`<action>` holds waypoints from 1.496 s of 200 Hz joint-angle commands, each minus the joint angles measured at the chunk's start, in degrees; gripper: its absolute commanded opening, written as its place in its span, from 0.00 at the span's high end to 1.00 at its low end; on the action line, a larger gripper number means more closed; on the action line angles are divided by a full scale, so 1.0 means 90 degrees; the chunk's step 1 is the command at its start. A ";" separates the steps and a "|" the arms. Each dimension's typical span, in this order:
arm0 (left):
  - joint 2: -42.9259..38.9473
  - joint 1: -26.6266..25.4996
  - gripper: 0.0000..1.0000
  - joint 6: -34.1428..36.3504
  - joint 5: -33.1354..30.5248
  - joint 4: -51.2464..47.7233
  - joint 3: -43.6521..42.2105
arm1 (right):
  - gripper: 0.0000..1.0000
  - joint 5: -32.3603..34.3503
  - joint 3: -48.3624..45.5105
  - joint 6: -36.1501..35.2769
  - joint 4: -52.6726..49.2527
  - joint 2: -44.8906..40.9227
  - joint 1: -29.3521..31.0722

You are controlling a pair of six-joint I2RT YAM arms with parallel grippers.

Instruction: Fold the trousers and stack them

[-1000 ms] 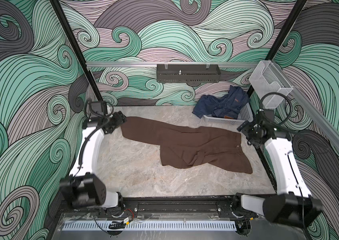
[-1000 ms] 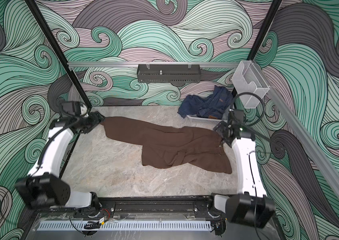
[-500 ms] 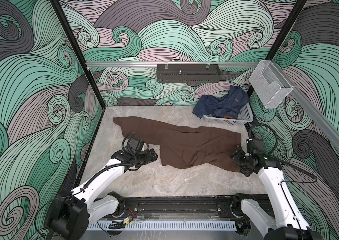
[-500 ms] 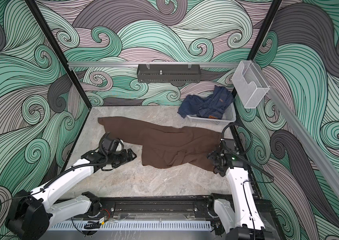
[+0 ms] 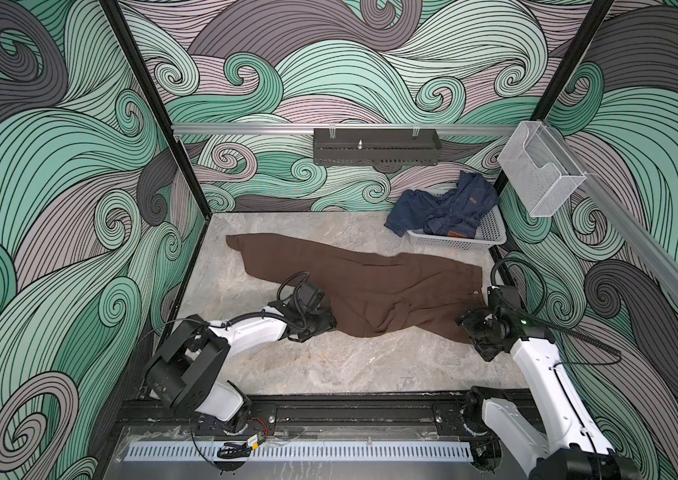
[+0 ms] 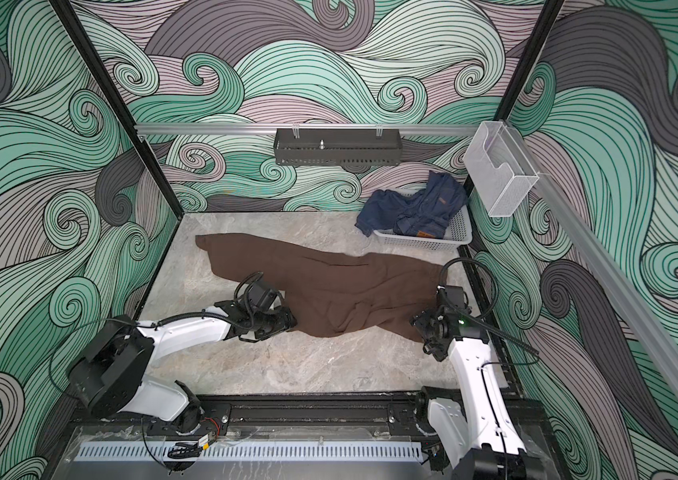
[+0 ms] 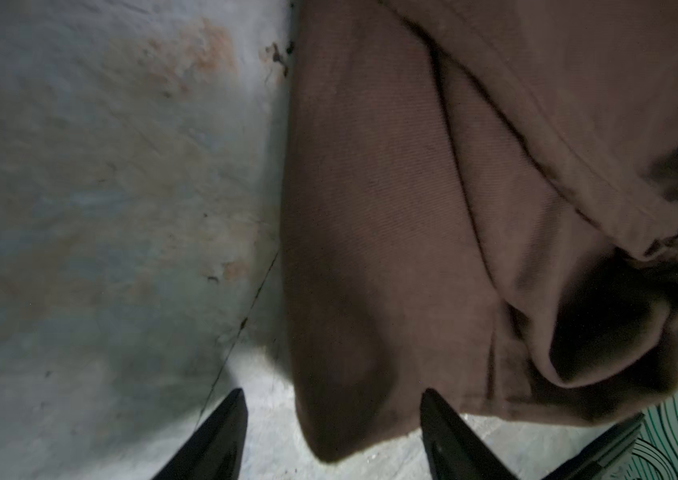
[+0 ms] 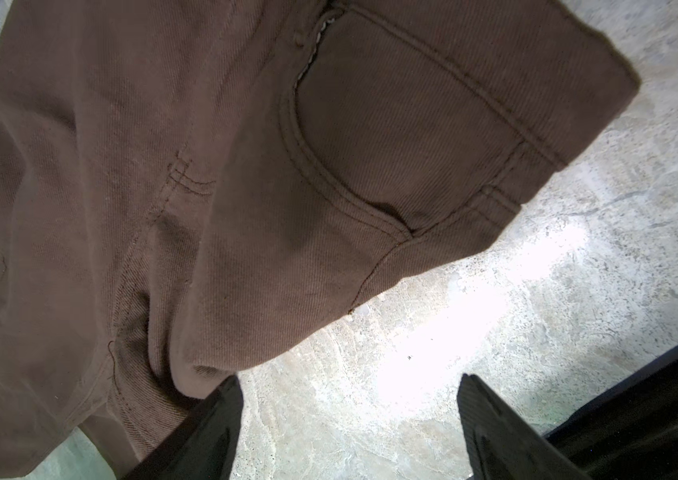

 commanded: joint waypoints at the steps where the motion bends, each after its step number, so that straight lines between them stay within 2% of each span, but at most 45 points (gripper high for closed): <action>1: 0.0264 -0.0042 0.45 -0.0098 -0.0156 0.0288 0.0315 | 0.18 0.0065 -0.0119 -0.0068 0.0071 0.0065 -0.0090; 9: 0.0296 -0.0041 0.53 -0.0082 -0.0221 0.0187 0.0382 | 0.19 0.0063 -0.0159 -0.0107 0.0091 0.0089 -0.0121; 25: 0.0208 -0.0038 0.76 0.0058 -0.0284 -0.0034 0.0501 | 0.19 0.0040 -0.0228 -0.0179 0.0139 0.0139 -0.0226; 35: -0.0016 -0.0038 0.91 0.0162 -0.0285 -0.0186 0.0546 | 0.19 0.0038 -0.0263 -0.0236 0.0169 0.0161 -0.0308; 44: -0.0327 -0.0038 1.00 0.0270 -0.0284 -0.0421 0.0615 | 0.19 0.0017 -0.0290 -0.0284 0.0199 0.0187 -0.0386; 96: -0.2988 -0.0036 1.00 0.1226 -0.0562 -0.3048 0.1853 | 0.22 0.0014 -0.0132 -0.0517 0.0234 0.0319 -0.0610; 124: -0.3848 -0.0031 1.00 0.1389 -0.1109 -0.3822 0.2458 | 0.28 0.0208 0.0073 -0.0600 0.0203 0.0411 -0.0604; 150: -0.3361 0.0053 1.00 0.1634 -0.1216 -0.4233 0.2876 | 0.37 0.0144 0.0179 -0.0630 0.0338 0.0815 -0.0596; 171: -0.2886 0.0195 1.00 0.1719 -0.1154 -0.3990 0.2901 | 0.45 0.0009 0.0194 -0.0650 0.0456 0.1118 -0.0564; 186: -0.2597 0.0426 1.00 0.1801 -0.1101 -0.3797 0.2956 | 0.45 -0.0118 0.0185 -0.0702 0.0485 0.1235 -0.0520; 229: -0.1831 0.1388 1.00 0.2219 -0.0705 -0.3682 0.3678 | 0.28 -0.0446 0.0265 -0.0787 0.0141 0.1074 -0.0114; 270: -0.1062 0.2516 1.00 0.2498 -0.0225 -0.3799 0.4687 | 0.15 -0.0507 -0.0097 -0.0622 -0.0300 0.0500 0.0353; 289: -0.0338 0.2874 1.00 0.2503 0.0112 -0.3860 0.5120 | 0.13 -0.0637 -0.0304 -0.0464 -0.0427 0.0288 0.0563; 295: -0.0124 0.2952 0.92 0.2464 0.0250 -0.3875 0.5238 | 0.12 -0.0670 -0.0359 -0.0378 -0.0449 0.0227 0.0647; 299: 0.0001 0.2994 0.82 0.2399 0.0333 -0.3902 0.5310 | 0.12 -0.0687 -0.0392 -0.0330 -0.0461 0.0193 0.0715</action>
